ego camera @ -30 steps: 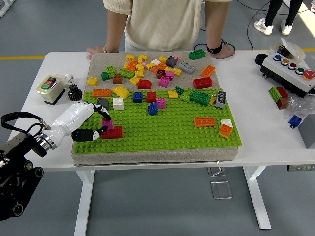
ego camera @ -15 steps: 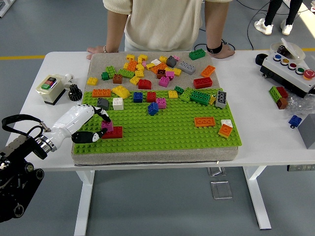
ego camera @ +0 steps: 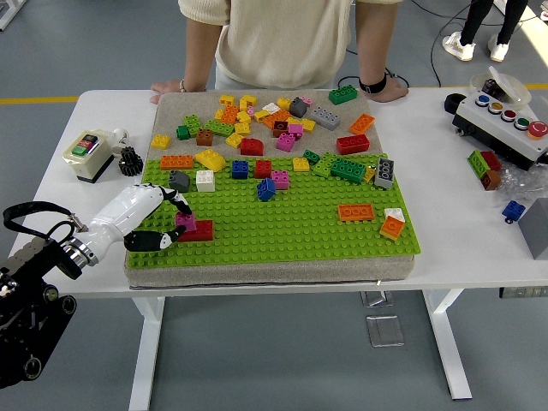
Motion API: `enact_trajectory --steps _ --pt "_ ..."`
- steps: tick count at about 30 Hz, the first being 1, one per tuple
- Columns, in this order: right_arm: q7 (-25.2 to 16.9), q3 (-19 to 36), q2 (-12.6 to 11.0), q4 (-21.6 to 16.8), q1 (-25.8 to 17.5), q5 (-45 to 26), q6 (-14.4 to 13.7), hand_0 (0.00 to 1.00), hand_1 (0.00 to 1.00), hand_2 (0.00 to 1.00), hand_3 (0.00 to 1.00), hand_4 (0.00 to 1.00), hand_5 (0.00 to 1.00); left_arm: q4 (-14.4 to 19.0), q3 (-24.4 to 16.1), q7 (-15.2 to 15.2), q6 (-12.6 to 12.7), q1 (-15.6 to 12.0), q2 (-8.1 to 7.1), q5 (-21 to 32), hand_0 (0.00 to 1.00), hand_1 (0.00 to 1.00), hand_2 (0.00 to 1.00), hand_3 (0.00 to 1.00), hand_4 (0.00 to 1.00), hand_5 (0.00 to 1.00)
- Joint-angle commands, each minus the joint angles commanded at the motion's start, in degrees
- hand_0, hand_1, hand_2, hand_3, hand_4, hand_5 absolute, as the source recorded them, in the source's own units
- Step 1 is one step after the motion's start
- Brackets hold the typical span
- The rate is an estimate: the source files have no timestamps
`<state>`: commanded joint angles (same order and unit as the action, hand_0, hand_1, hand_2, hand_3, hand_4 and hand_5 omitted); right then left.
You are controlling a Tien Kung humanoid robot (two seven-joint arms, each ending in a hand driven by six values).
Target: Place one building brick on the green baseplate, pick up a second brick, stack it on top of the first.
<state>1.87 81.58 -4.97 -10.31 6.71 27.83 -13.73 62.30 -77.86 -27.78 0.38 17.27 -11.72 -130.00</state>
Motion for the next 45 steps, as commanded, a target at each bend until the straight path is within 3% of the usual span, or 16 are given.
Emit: enact_trajectory --steps 45 --pt "0.1 0.3 0.0 0.0 0.2 0.0 0.3 0.743 0.665 0.712 0.597 0.918 0.497 -0.5 -0.5 -0.6 -0.5 0.4 0.14 0.0 0.764 0.695 0.579 0.565 0.744 0.002"
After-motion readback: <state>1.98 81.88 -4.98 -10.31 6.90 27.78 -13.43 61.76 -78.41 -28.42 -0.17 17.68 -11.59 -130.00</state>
